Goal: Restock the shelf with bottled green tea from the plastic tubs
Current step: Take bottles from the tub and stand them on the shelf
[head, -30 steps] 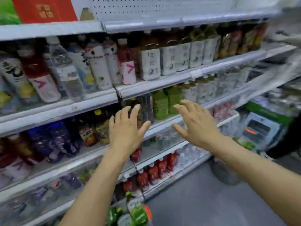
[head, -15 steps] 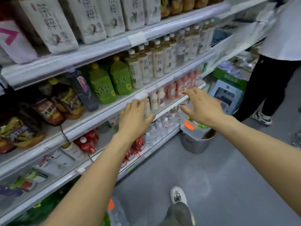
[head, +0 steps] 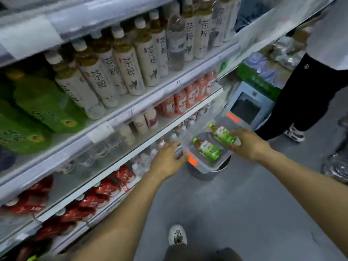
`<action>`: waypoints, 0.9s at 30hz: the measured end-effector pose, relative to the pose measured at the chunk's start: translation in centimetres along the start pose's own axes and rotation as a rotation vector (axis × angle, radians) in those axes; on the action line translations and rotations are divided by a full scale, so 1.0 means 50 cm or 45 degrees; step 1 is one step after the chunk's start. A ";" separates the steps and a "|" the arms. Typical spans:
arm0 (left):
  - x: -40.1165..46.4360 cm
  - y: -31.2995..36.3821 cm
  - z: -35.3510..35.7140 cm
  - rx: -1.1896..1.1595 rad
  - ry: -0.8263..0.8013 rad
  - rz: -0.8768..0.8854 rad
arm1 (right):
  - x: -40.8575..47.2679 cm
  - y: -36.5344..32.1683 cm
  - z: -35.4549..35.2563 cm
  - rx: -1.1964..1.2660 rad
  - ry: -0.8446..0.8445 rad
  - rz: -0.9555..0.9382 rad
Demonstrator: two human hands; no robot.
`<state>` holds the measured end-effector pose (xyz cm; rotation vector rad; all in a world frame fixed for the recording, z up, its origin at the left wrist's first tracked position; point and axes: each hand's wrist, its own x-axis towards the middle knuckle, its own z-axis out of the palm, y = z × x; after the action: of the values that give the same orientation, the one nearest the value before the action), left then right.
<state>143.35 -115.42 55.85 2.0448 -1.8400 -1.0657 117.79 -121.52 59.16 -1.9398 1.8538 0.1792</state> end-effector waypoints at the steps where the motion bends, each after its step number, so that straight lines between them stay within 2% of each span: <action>1: 0.027 0.011 0.019 -0.041 -0.024 -0.021 | 0.029 0.024 0.006 -0.006 -0.040 0.020; 9: 0.270 0.069 0.216 -0.495 -0.111 -0.378 | 0.294 0.204 0.061 -0.181 -0.308 0.015; 14: 0.433 0.102 0.359 -0.705 -0.135 -0.666 | 0.498 0.263 0.120 -0.165 -0.536 -0.052; 18: 0.562 0.109 0.485 -0.839 -0.054 -0.865 | 0.651 0.319 0.219 -0.027 -0.496 0.031; 20: 0.616 0.106 0.542 -0.821 -0.014 -0.964 | 0.712 0.340 0.265 -0.032 -0.457 0.057; 24: 0.705 0.086 0.635 -0.798 0.194 -1.089 | 0.802 0.370 0.361 -0.068 -0.419 0.102; 27: 0.757 0.060 0.681 -0.804 0.203 -1.180 | 0.838 0.387 0.436 -0.064 -0.341 0.101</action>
<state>118.94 -140.35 18.69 2.4162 -0.3008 -1.3570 107.25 -151.03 18.85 -1.7764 1.7628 0.4898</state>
